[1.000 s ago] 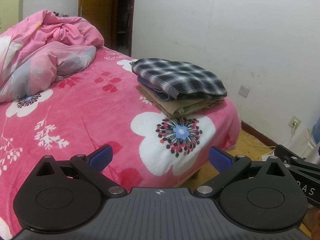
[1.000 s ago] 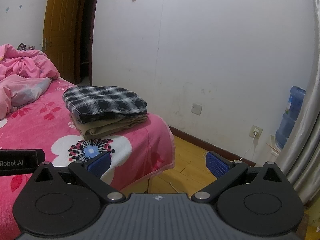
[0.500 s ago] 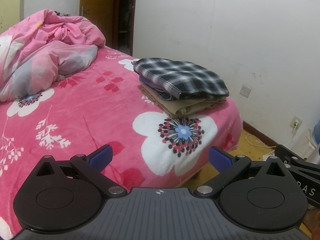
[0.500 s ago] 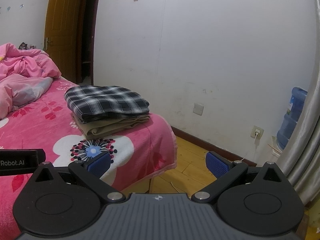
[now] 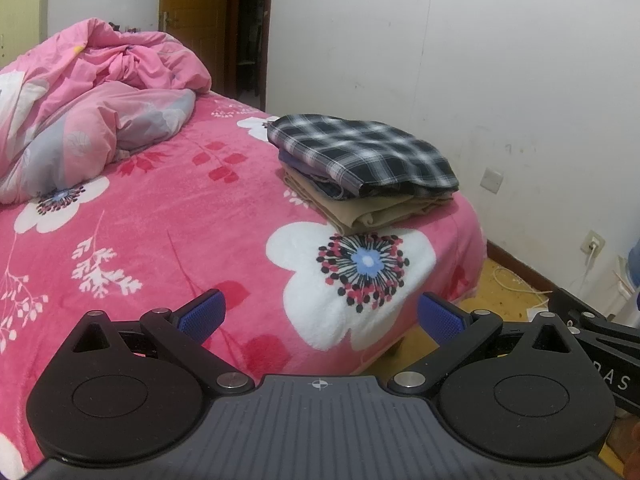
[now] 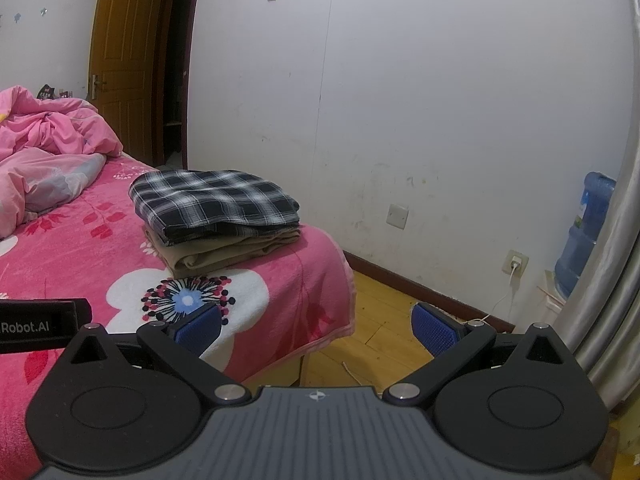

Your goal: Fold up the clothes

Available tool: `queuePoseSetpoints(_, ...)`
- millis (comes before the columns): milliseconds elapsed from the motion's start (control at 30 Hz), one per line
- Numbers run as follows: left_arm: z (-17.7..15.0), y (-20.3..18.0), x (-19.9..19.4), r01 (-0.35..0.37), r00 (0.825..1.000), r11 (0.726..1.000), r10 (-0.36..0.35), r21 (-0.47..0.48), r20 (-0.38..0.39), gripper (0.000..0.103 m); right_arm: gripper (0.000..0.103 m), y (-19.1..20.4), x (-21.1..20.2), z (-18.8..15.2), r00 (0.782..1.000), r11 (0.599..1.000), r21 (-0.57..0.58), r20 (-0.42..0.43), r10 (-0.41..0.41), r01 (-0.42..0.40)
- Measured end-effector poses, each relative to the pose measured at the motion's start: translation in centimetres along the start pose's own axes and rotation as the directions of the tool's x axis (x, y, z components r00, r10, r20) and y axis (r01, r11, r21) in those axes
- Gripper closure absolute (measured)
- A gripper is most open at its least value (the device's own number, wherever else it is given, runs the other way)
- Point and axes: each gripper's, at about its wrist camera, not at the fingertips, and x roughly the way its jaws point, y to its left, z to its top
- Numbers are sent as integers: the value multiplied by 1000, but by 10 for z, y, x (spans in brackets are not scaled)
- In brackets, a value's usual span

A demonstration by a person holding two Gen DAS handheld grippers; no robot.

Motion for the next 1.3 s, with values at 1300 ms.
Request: queuePoseSetpoints(1300,-3,5,2,-5,1000,1000,5,-9,-13,0,0,4,1,-4,1000,1000,1,-7,2,-2)
